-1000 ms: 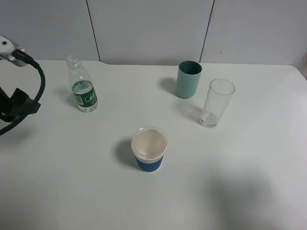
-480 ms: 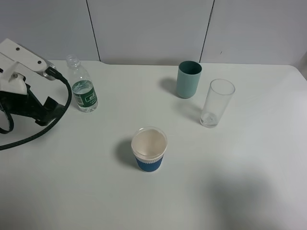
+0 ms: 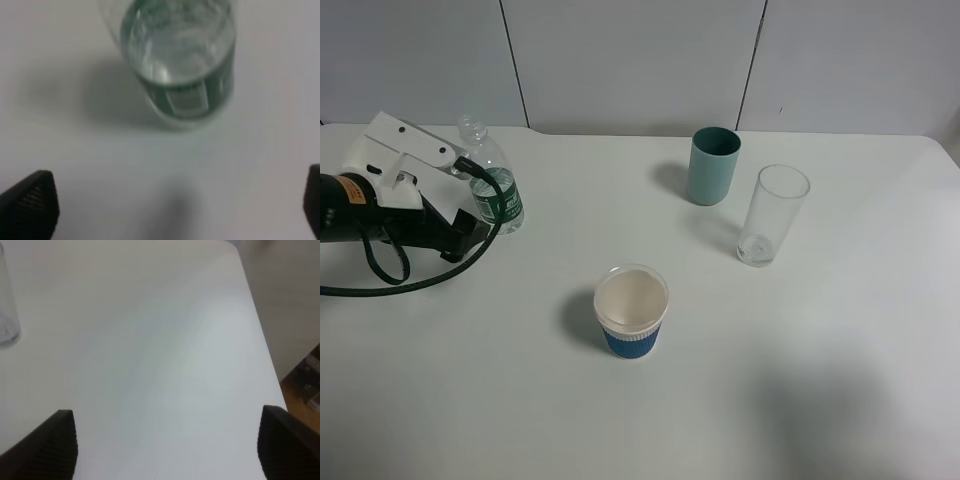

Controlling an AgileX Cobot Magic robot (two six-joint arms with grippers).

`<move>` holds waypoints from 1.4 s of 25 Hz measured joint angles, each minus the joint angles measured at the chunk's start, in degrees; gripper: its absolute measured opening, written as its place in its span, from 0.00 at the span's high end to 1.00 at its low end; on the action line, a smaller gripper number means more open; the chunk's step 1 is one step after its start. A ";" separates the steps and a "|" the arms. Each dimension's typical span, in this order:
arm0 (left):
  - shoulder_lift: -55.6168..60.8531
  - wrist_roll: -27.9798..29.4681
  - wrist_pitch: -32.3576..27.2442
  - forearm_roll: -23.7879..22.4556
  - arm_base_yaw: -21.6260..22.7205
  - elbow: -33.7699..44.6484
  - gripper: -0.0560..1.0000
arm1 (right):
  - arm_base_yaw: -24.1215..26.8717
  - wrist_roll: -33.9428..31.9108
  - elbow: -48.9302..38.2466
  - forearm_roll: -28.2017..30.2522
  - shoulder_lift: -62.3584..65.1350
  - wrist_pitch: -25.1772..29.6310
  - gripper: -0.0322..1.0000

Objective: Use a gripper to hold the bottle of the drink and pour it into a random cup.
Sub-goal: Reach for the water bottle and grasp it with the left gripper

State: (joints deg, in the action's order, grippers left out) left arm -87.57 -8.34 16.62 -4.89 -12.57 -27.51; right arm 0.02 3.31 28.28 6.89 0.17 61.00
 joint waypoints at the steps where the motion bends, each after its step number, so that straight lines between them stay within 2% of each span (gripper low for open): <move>1: -0.99 1.57 1.99 -1.05 0.00 0.00 0.00 | 0.00 0.00 0.00 0.00 0.00 0.00 0.25; 6: -5.63 7.96 13.07 -4.92 0.00 -0.05 0.00 | 0.00 0.00 0.00 0.00 0.00 0.00 0.25; 12: -12.06 8.99 24.11 -8.65 0.00 0.13 0.00 | 0.00 0.00 0.00 0.00 0.00 0.00 0.25; 18: -17.71 9.34 37.59 -8.90 0.00 0.15 0.00 | 0.00 0.00 0.00 0.00 0.00 0.00 0.25; 21: -20.16 9.34 42.20 -8.90 0.00 0.15 0.00 | 0.00 0.00 0.00 0.00 0.00 0.00 0.25; 25: -22.64 9.39 45.22 -8.79 0.00 0.00 0.00 | 0.00 0.00 0.00 0.00 0.00 0.00 0.25; 35: -27.37 9.39 45.66 -8.34 0.12 -3.85 0.00 | 0.00 0.00 0.00 0.00 0.00 0.00 0.25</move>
State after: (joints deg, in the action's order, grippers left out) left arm -114.94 1.05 62.28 -13.23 -12.45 -31.36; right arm 0.02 3.31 28.28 6.89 0.17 61.00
